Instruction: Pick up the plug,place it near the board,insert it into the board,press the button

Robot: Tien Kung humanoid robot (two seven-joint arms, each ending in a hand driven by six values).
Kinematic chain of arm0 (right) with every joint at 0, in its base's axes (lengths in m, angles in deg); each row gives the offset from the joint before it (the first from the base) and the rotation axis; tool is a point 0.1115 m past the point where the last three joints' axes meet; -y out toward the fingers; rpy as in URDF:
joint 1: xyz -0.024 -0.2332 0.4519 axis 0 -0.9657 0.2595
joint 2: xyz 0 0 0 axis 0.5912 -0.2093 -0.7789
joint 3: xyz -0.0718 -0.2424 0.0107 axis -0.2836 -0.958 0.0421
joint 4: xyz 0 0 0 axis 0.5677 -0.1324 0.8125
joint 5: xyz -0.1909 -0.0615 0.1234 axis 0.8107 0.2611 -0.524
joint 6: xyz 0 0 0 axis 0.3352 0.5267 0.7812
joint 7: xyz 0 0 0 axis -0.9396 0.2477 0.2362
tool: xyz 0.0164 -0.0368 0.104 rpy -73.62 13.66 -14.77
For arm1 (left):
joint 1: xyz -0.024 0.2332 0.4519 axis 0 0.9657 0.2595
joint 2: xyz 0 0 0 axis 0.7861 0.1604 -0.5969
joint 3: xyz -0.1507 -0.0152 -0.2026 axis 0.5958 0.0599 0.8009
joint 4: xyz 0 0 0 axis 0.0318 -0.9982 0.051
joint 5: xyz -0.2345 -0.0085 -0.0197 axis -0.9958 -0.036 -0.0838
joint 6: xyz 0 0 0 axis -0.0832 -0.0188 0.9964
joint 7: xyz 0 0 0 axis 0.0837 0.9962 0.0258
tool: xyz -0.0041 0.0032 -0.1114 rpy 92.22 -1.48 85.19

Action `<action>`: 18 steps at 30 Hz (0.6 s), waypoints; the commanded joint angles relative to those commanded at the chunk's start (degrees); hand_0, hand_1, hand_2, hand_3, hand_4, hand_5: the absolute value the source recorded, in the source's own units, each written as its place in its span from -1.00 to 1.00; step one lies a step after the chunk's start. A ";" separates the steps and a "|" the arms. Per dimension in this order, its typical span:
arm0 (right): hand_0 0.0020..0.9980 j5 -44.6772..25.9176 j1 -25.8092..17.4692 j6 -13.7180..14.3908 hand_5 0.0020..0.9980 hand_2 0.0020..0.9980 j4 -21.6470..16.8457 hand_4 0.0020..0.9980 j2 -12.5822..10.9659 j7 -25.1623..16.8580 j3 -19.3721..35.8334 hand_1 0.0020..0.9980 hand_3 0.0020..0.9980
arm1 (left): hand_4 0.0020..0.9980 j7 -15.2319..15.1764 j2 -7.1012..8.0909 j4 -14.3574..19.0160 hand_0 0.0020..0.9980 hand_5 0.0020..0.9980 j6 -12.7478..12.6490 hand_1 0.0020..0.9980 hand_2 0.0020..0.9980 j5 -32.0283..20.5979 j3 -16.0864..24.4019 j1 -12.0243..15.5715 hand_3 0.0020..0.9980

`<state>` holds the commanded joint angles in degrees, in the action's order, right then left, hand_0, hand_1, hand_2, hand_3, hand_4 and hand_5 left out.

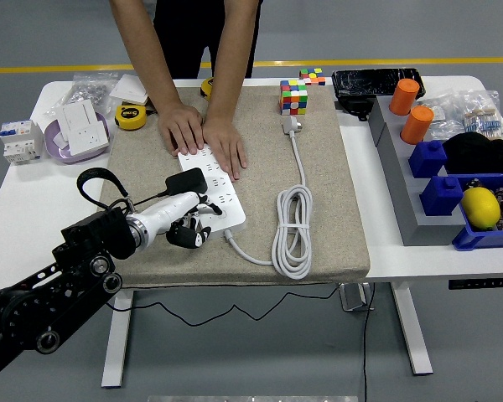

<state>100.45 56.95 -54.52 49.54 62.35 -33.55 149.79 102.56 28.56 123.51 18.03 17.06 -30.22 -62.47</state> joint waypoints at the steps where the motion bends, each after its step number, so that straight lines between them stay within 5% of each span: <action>1: 0.57 -0.04 0.01 0.00 0.58 0.40 0.00 1.00 -0.01 -0.02 -0.02 0.42 0.36 | -0.05 -0.01 0.04 0.08 -0.74 -1.00 0.03 -0.96 -0.68 -0.04 -0.11 0.02 0.55; 18: 0.57 0.06 -0.06 0.02 0.58 0.41 0.00 1.00 -0.06 0.04 -0.02 0.42 0.36 | -0.05 0.40 0.24 -0.04 -0.74 -1.00 1.03 -0.96 -0.68 -0.30 -1.09 -0.11 0.53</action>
<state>100.50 56.90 -54.50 49.54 62.29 -33.51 149.77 102.96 28.80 123.48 19.06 16.76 -31.31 -62.57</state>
